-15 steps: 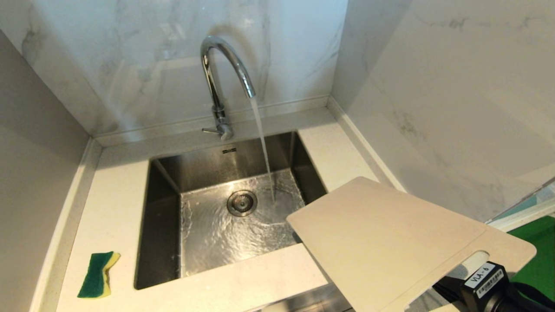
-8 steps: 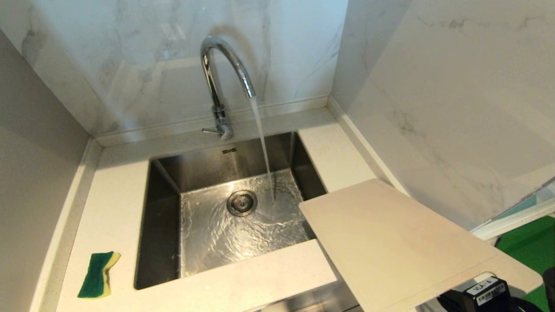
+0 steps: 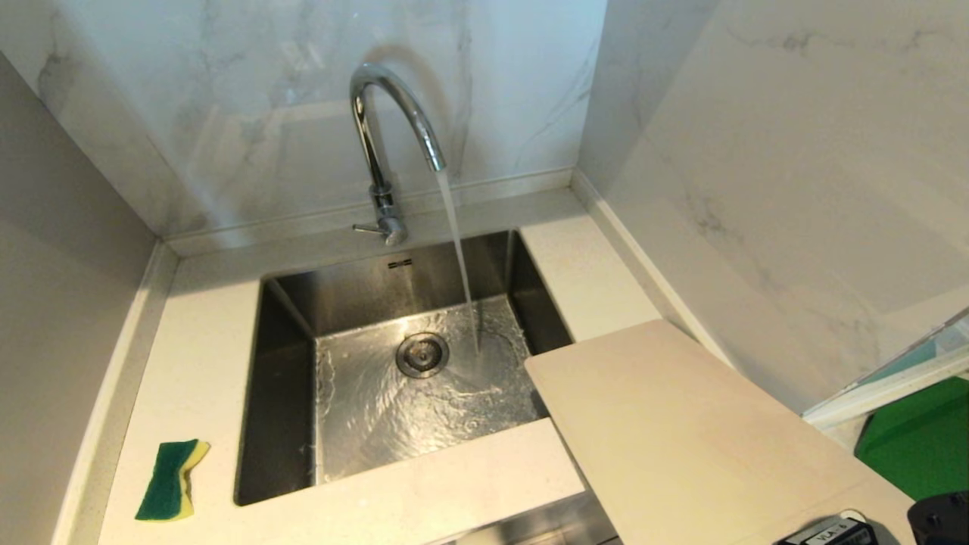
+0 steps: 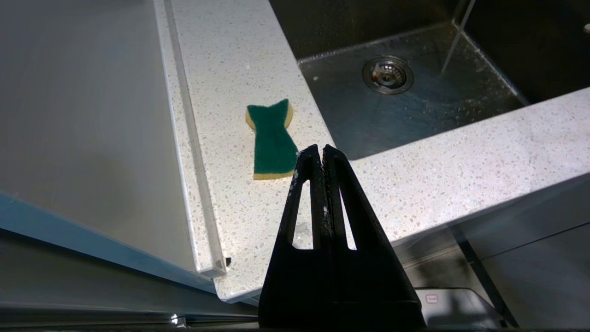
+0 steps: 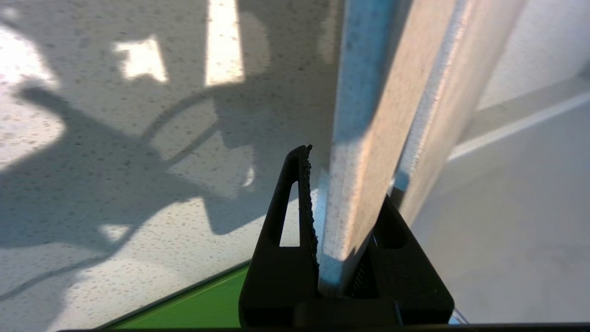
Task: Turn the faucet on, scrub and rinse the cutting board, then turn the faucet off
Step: Put down the cutting board
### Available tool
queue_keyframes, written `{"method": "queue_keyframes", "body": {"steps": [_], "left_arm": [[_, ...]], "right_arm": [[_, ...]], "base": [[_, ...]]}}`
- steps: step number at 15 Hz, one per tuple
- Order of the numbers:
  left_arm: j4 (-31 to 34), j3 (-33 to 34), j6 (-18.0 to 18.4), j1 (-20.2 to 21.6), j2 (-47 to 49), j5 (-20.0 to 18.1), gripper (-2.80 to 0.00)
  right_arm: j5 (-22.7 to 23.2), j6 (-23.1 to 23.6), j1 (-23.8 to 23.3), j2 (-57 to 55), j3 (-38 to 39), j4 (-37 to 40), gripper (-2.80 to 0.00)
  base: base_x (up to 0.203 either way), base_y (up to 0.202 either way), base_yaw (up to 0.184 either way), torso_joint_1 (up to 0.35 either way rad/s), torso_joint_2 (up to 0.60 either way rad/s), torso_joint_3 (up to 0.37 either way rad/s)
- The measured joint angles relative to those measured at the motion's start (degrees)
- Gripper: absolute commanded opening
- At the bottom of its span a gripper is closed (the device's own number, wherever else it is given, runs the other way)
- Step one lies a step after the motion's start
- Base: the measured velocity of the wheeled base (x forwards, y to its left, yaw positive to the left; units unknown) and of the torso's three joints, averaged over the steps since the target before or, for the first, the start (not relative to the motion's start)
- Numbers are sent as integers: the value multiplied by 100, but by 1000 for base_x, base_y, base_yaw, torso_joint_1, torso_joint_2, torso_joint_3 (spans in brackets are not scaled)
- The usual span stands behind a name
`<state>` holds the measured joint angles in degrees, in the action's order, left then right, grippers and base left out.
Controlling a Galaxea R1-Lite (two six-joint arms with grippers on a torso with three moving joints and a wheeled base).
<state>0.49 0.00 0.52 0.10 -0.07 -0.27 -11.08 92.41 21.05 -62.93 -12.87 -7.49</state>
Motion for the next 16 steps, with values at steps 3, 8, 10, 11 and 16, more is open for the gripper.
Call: {"method": "queue_keyframes", "body": {"steps": [3, 8, 10, 11, 16], "left_arm": [[-2, 0, -1, 1, 0, 1, -280], [0, 0, 1, 0, 0, 2, -280], [1, 0, 7, 4, 0, 1, -280], [2, 0, 11, 4, 0, 1, -280], [4, 0, 18, -2, 0, 2, -280]], "right_arm": [[12, -5, -2, -285, -27, -11, -280], [284, -4, 5, -853, -112, -17, -280], [598, -5, 5, -1062, -171, -20, -280], [675, -4, 5, -1159, -200, -15, -280], [1076, -597, 0, -1617, -295, -11, -280]], "base": [[0, 0, 0, 0, 0, 0], [0, 0, 0, 0, 0, 0], [0, 0, 0, 0, 0, 0], [0, 0, 0, 0, 0, 0], [0, 0, 0, 0, 0, 0]]}}
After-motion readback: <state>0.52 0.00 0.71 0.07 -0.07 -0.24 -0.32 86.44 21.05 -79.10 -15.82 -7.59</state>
